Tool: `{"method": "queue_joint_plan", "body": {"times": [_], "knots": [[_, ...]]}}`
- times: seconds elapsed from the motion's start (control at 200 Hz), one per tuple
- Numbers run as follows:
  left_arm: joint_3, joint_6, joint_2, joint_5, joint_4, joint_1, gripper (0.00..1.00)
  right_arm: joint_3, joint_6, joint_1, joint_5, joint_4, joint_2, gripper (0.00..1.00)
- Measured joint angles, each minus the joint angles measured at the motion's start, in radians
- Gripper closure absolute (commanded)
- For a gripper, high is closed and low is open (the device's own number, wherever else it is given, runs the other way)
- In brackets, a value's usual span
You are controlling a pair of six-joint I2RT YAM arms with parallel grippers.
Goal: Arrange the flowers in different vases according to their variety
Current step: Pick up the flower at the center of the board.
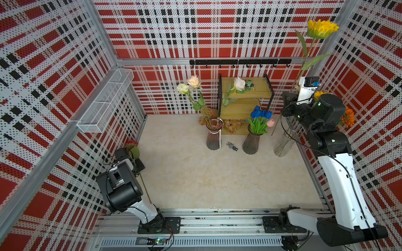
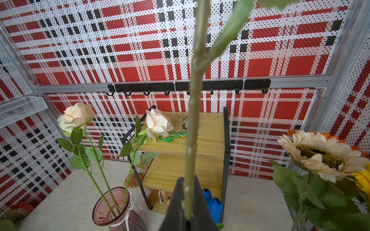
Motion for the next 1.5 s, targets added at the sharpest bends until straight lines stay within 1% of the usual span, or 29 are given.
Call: {"method": "queue_joint_plan", "body": {"times": [0.1, 0.236, 0.346, 0.416, 0.486, 0.516, 0.641, 0.787, 0.887, 0.992, 1.122, 1.248, 1.393, 1.498], "knots": [[0.019, 0.002, 0.024, 0.000, 0.010, -0.012, 0.54, 0.000, 0.000, 0.000, 0.014, -0.010, -0.004, 1.00], [0.053, 0.005, 0.060, -0.030, 0.022, -0.061, 0.62, 0.000, -0.003, -0.001, 0.031, -0.012, -0.015, 1.00], [0.070, 0.009, 0.076, -0.057, 0.020, -0.099, 0.63, 0.000, -0.012, -0.008, 0.038, -0.013, -0.021, 1.00], [0.089, 0.010, 0.090, -0.076, 0.008, -0.112, 0.71, 0.000, -0.017, -0.019, 0.039, -0.014, -0.021, 1.00], [0.112, 0.010, 0.108, -0.090, -0.004, -0.116, 0.83, 0.000, -0.022, -0.025, 0.042, -0.015, -0.021, 1.00], [0.122, 0.009, 0.116, -0.093, -0.008, -0.117, 0.90, 0.000, -0.024, -0.027, 0.042, -0.015, -0.021, 1.00], [0.141, 0.008, 0.137, -0.089, -0.010, -0.121, 1.00, 0.000, -0.028, -0.028, 0.045, -0.015, -0.021, 1.00], [0.151, -0.003, 0.147, -0.088, -0.006, -0.134, 1.00, 0.000, -0.035, -0.029, 0.055, -0.015, -0.021, 1.00], [0.154, -0.016, 0.146, -0.086, -0.007, -0.163, 1.00, 0.000, -0.045, -0.037, 0.068, -0.012, -0.021, 1.00], [0.162, -0.047, 0.137, -0.077, -0.031, -0.236, 1.00, -0.016, -0.053, -0.048, 0.099, 0.021, -0.020, 1.00], [0.185, -0.096, 0.118, -0.062, -0.114, -0.354, 1.00, -0.092, -0.069, -0.058, 0.144, 0.100, -0.029, 1.00], [0.279, -0.141, 0.072, -0.075, -0.186, -0.449, 1.00, -0.108, -0.090, -0.078, 0.179, 0.124, -0.024, 1.00], [0.444, -0.172, 0.008, -0.122, -0.229, -0.525, 1.00, -0.113, -0.121, -0.099, 0.209, 0.193, -0.026, 1.00], [0.521, -0.194, -0.051, -0.166, -0.240, -0.576, 1.00, -0.145, -0.141, -0.125, 0.217, 0.248, -0.029, 1.00]]}}
